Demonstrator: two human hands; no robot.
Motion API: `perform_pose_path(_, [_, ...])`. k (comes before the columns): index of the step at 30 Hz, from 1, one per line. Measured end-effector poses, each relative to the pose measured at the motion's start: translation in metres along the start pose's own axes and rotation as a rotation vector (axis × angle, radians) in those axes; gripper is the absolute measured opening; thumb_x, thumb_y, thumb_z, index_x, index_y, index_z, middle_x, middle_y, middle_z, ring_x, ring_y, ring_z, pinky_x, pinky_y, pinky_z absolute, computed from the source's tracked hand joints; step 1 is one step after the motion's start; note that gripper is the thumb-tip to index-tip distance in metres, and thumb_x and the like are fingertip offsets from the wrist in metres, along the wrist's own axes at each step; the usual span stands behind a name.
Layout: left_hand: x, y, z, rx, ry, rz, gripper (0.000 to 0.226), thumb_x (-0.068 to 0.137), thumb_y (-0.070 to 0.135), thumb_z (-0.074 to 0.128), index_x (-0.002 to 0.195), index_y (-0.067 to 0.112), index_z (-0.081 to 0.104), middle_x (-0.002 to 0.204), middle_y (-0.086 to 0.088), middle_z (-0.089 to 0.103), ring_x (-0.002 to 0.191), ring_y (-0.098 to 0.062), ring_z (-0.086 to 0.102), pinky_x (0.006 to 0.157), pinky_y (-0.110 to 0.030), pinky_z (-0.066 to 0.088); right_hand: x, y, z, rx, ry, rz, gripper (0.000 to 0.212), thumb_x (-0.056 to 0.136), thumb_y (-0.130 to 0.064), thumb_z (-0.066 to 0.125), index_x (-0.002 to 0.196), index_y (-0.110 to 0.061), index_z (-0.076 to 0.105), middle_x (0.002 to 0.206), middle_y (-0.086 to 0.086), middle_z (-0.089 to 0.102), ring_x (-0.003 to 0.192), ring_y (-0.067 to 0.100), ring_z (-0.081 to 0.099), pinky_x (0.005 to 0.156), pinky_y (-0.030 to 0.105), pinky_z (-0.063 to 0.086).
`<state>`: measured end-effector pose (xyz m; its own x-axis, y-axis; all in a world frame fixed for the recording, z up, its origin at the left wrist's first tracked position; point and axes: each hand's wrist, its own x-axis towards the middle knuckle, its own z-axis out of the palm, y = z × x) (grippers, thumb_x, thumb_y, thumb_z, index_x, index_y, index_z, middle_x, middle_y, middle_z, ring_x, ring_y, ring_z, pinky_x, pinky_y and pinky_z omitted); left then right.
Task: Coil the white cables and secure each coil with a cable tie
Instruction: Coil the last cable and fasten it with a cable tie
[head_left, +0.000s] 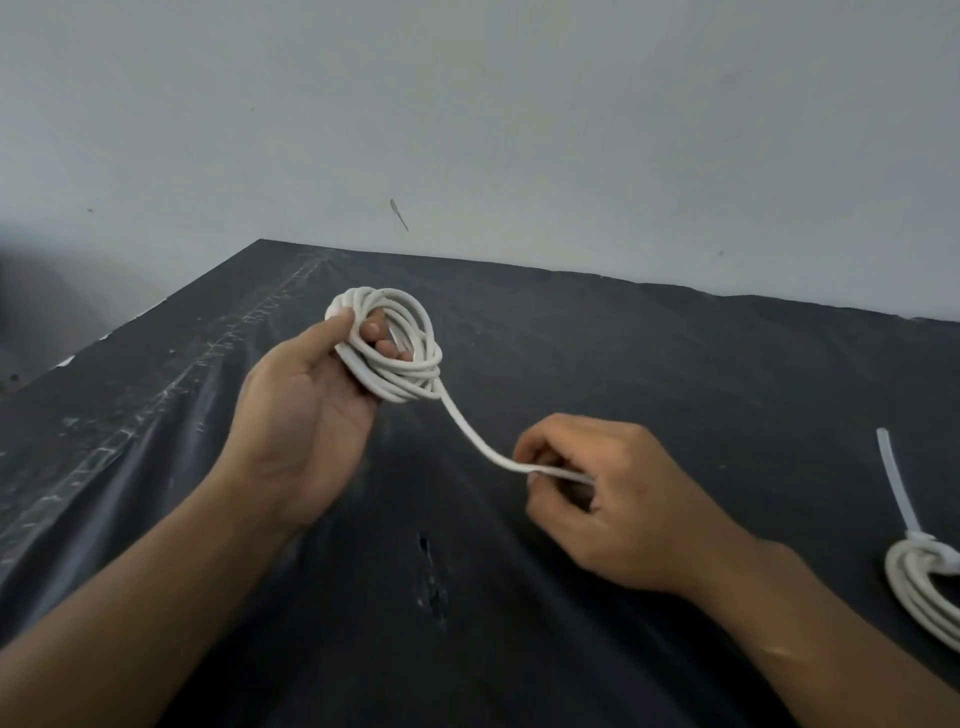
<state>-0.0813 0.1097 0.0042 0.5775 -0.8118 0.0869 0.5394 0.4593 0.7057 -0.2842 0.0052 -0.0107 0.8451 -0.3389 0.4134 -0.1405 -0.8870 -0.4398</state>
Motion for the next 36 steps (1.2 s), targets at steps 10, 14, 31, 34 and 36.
perform_pose_path(10, [-0.022, -0.026, 0.006, 1.056, -0.400, 0.302, 0.022, 0.095, 0.021, 0.049, 0.100, 0.002, 0.056, 0.083, -0.018, 0.058, 0.078, -0.040, 0.055, 0.072, -0.059, 0.048, 0.005, -0.013, -0.002, -0.057, 0.115, -0.287, 0.019, 0.100, -0.013, 0.053, 0.112, -0.008, 0.067, 0.091, -0.002, 0.059, 0.074, 0.016, 0.058, 0.060, 0.037, 0.051])
perform_pose_path(14, [-0.026, -0.027, 0.010, 1.027, -0.472, 0.221, 0.024, 0.097, 0.022, 0.047, 0.108, 0.003, 0.057, 0.091, -0.022, 0.057, 0.083, -0.039, 0.055, 0.076, -0.057, 0.047, 0.006, -0.008, -0.004, -0.107, 0.263, -0.346, 0.018, 0.098, -0.013, 0.062, 0.112, -0.007, 0.072, 0.098, 0.002, 0.068, 0.082, 0.015, 0.066, 0.064, 0.033, 0.055])
perform_pose_path(31, [-0.031, -0.024, 0.014, 0.732, -0.646, -0.080, 0.031, 0.099, 0.029, 0.049, 0.108, 0.003, 0.065, 0.079, -0.006, 0.059, 0.073, -0.022, 0.057, 0.074, -0.040, 0.048, 0.009, 0.005, -0.027, 0.149, 0.382, -0.161, 0.014, 0.087, -0.024, 0.075, 0.091, -0.011, 0.070, 0.076, -0.005, 0.065, 0.065, 0.012, 0.059, 0.061, 0.017, 0.047])
perform_pose_path(34, [-0.030, -0.025, 0.015, 0.499, -0.606, -0.181, 0.039, 0.097, 0.027, 0.046, 0.114, -0.005, 0.061, 0.076, 0.002, 0.050, 0.069, -0.012, 0.051, 0.077, -0.040, 0.044, 0.008, 0.011, -0.024, 0.266, 0.369, -0.050, 0.014, 0.086, -0.032, 0.071, 0.096, -0.022, 0.066, 0.077, -0.006, 0.065, 0.068, 0.012, 0.062, 0.061, 0.016, 0.050])
perform_pose_path(36, [-0.028, -0.024, 0.016, 0.391, -0.548, -0.222, 0.049, 0.095, 0.029, 0.047, 0.116, -0.015, 0.054, 0.073, 0.001, 0.046, 0.066, -0.011, 0.048, 0.076, -0.034, 0.048, 0.009, 0.016, -0.024, 0.298, 0.367, -0.014, 0.013, 0.086, -0.036, 0.070, 0.092, -0.026, 0.064, 0.081, -0.004, 0.067, 0.068, 0.014, 0.064, 0.060, 0.023, 0.053])
